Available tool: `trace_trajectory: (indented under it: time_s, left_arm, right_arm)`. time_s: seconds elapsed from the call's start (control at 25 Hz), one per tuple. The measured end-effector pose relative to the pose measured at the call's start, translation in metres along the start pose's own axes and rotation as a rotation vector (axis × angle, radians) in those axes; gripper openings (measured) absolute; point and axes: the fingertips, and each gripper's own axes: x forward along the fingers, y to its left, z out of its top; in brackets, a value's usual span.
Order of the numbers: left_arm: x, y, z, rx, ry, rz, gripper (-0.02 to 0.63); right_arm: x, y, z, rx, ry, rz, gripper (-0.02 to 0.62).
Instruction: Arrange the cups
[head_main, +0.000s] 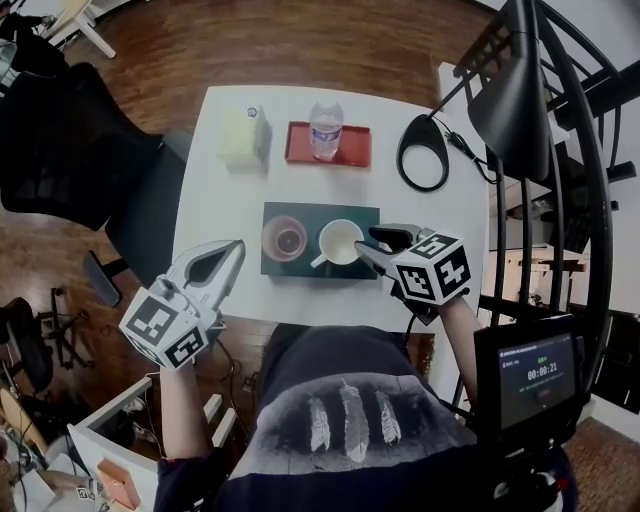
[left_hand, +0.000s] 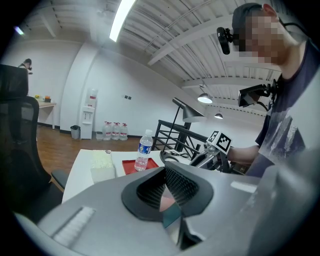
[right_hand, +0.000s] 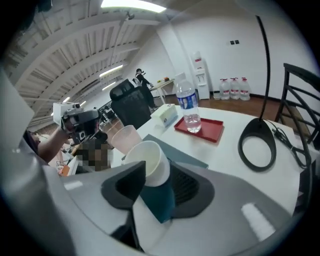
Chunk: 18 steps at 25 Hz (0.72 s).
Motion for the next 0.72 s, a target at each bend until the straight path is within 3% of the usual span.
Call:
trace_trajectory:
  time_s: [0.12, 0.28, 0.52, 0.72]
  left_arm:
    - [0.002, -0.001, -0.001, -0.003, -0.001, -0.007, 0.015]
    - [0.001, -0.001, -0.002, -0.009, -0.004, -0.01, 0.015]
    - [-0.006, 0.004, -0.002, -0.017, -0.009, 0.011, 0.015]
    - [-0.008, 0.008, -0.005, -0.026, -0.011, 0.018, 0.015]
  right_arm:
    - [0.004, 0.004, 0.004, -0.068, 0.051, 0.004, 0.081]
    - [0.011, 0.003, 0.013, -0.208, 0.106, -0.046, 0.031]
    - [0.015, 0.009, 0.022, -0.29, 0.107, -0.071, 0.023]
    - [0.014, 0.01, 0.018, -0.351, 0.175, -0.098, 0.031]
